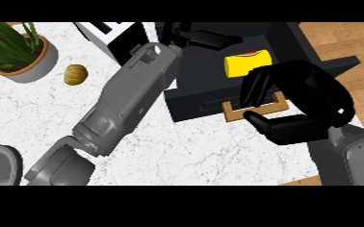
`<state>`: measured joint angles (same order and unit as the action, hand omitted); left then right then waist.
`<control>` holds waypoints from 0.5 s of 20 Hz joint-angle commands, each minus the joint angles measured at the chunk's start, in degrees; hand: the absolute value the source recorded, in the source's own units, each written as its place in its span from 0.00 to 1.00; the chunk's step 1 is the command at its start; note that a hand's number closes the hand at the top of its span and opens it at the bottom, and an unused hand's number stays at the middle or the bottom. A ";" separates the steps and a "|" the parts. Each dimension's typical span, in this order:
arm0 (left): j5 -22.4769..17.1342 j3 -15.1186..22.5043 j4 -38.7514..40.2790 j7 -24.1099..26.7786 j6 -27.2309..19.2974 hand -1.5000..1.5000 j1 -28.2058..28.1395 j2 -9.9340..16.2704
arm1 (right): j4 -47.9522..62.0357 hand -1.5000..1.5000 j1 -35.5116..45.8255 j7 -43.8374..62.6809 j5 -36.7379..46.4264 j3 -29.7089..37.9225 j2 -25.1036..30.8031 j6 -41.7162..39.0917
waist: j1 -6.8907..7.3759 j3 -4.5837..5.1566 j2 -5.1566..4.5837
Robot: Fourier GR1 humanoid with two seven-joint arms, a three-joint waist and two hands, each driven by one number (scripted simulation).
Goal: Pick up the cup, place it into the drawer and close the drawer
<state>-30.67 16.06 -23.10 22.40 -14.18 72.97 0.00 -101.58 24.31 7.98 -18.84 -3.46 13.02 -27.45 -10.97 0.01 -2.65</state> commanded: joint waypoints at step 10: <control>-6.26 -1.65 1.44 7.04 -3.12 0.00 -0.92 0.00 | -2.73 0.00 -4.59 2.42 24.69 -9.41 10.98 -4.64 | 7.35 -0.05 1.72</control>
<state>-35.70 14.91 -22.14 28.51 -17.31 72.21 0.00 -103.70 19.44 11.13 -4.73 -10.72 23.07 -34.79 -6.06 -0.04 -1.25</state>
